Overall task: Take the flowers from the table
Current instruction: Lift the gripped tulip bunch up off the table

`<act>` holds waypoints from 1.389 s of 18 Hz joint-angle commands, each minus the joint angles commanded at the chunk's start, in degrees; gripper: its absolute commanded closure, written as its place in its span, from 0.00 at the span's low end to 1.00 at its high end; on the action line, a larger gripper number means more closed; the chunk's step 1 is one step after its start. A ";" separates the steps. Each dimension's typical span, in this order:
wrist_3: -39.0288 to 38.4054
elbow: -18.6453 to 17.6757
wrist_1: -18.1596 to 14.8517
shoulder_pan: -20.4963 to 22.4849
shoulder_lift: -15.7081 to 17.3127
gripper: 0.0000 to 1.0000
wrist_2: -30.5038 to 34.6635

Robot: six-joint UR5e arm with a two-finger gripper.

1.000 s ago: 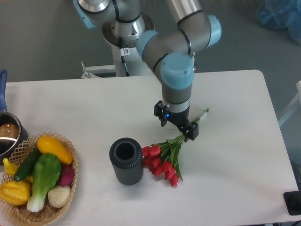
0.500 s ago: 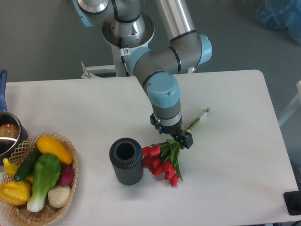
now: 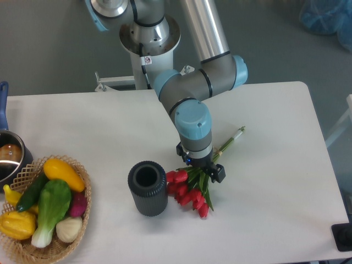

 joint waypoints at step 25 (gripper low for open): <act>-3.79 5.95 -15.07 4.13 10.19 1.00 0.09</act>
